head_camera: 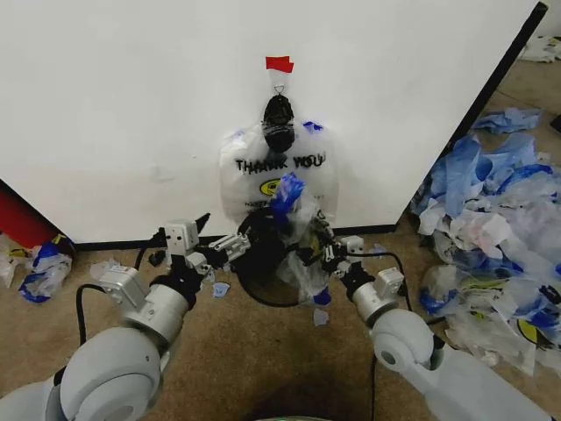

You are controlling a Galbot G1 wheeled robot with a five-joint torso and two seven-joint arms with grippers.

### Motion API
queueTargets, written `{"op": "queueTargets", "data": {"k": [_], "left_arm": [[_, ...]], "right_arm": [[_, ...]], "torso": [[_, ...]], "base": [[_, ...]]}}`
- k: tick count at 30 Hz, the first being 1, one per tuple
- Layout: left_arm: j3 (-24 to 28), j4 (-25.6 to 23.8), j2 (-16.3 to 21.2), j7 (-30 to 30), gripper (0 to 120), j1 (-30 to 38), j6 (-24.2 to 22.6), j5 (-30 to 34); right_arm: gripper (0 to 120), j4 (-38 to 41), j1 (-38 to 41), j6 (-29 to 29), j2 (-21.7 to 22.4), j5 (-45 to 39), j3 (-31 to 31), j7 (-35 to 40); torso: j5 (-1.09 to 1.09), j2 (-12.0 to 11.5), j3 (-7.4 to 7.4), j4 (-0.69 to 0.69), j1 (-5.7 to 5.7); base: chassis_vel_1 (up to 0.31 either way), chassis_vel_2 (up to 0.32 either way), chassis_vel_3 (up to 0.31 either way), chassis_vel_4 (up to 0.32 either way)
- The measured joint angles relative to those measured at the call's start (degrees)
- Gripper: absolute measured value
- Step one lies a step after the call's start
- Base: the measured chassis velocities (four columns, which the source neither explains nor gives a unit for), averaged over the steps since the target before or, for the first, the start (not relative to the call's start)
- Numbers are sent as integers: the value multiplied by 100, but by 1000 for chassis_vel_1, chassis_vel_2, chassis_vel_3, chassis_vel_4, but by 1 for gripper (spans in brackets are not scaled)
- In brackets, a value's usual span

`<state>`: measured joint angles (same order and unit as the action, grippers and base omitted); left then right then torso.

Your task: Pick up the garbage bag from the wall and place it over the trash bin.

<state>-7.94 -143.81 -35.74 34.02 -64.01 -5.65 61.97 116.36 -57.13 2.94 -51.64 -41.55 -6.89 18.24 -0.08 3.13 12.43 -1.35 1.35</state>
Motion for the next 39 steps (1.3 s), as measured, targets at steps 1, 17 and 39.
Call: {"op": "queueTargets", "data": {"k": [1, 17, 39], "left_arm": [[19, 1, 2, -42, 100, 55, -2, 13], [336, 123, -150, -341, 100, 154, -106, 118], [394, 583, -168, -313, 62, 181, -81, -198]], "right_arm": [[0, -17, 12, 0, -10, 12, -83, -71], [0, -198, 191, 35, -244, 52, -550, -217], [0, -283, 275, -31, -295, 38, -679, -192]], "torso": [[1, 0, 0, -1, 0], [0, 0, 0, -1, 0], [2, 0, 0, 0, 0]], "base": [[0, 0, 0, 0], [0, 0, 0, 0], [0, 0, 0, 0]]}}
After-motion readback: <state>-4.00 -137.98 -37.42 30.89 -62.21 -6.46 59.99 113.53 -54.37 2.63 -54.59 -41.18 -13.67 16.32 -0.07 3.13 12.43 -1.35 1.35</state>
